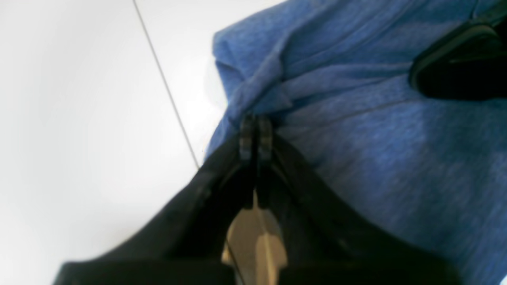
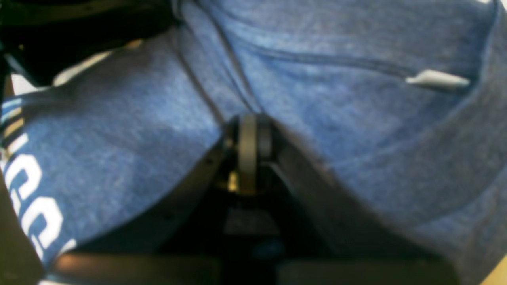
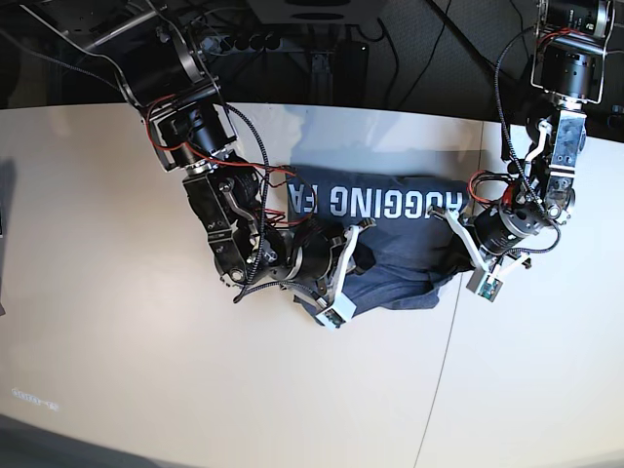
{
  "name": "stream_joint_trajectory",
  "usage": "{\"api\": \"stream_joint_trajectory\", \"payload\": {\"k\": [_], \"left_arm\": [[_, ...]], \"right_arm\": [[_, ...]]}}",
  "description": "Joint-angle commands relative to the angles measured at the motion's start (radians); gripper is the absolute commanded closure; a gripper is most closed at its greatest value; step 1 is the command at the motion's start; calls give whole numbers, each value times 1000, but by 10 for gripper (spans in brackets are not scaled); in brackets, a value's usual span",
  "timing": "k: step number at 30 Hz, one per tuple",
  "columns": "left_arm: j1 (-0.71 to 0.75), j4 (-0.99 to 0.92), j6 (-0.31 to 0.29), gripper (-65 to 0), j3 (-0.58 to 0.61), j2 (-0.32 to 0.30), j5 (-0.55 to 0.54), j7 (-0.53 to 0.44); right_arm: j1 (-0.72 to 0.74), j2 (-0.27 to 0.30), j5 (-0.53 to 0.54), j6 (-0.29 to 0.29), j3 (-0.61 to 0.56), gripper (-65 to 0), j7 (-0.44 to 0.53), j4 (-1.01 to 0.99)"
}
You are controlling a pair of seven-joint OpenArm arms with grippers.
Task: Fold the T-shirt properly
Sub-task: 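Hold the bundle ends with both grippers and pull them apart to flatten, then press the bundle flat with both grippers and tuck the loose corner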
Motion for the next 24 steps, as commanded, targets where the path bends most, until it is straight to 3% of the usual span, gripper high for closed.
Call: {"api": "stream_joint_trajectory", "payload": {"k": [1, 14, 24], "left_arm": [[-30, 11, -14, 0, -8, -16, 5, -13], [-112, 19, -14, 0, -12, -17, -31, 61], [-93, 178, -14, 0, -16, -56, -126, 154]], "right_arm": [[18, 18, -44, 80, 5, 0, -26, 4], [19, 13, -12, 81, 5, 0, -21, 24], [21, 13, -11, 81, 5, 0, -27, 203]]}}
